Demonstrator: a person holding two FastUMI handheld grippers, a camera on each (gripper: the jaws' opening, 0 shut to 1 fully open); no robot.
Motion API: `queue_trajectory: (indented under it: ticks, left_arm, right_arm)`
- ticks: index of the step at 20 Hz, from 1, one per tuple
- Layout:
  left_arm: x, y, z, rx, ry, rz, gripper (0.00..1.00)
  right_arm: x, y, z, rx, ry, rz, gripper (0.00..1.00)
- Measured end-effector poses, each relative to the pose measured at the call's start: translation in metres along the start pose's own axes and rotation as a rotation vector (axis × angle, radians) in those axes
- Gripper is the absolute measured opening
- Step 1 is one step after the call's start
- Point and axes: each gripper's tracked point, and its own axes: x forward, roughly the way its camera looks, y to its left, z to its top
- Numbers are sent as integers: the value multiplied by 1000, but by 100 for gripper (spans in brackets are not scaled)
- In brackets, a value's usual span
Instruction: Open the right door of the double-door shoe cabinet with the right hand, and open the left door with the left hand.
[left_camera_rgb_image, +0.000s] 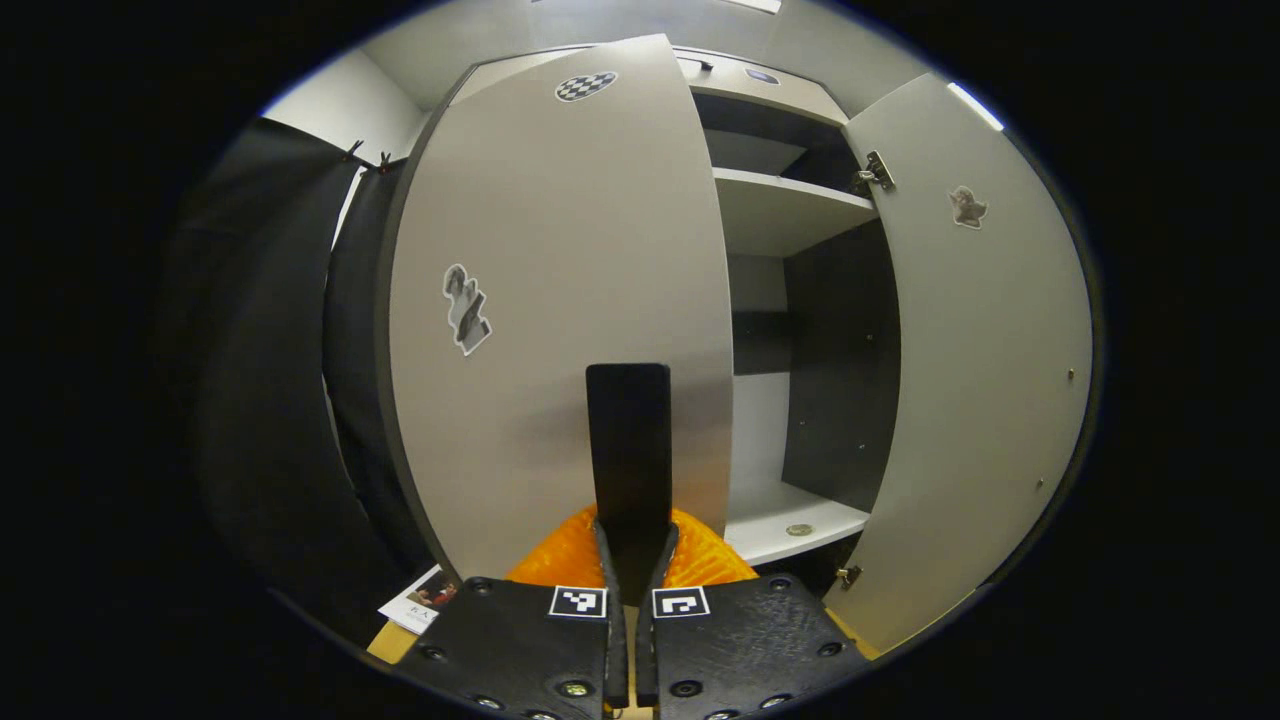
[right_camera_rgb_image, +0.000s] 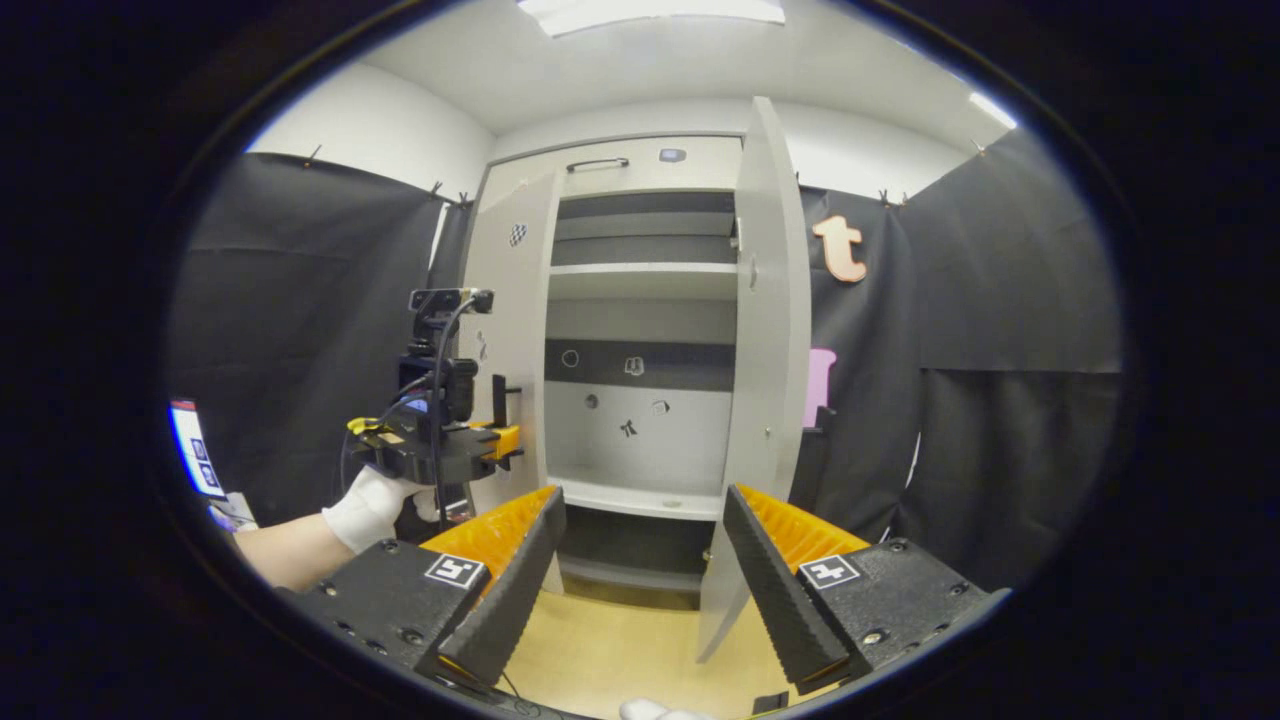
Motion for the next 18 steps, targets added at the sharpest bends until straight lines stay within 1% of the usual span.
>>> queue_trajectory:
  ticks: [2,5,8,14,15,18]
  left_arm:
    - [-14,6,-3,-2,5,3,2]
    - [-37,21,-3,14,4,25,2]
    - [-57,42,-4,10,4,51,2]
    - [-82,78,-10,10,10,108,2]
    - [-85,83,-11,13,8,111,1]
    - [-91,93,-12,7,-6,87,1]
  right_arm:
    - [-5,7,-2,4,0,9,99]
    - [-11,14,-5,18,3,22,99]
    - [-17,20,-7,25,6,33,99]
    - [-25,37,-12,36,17,62,99]
    - [-26,39,-13,36,18,65,99]
    - [-28,44,-15,38,22,72,99]
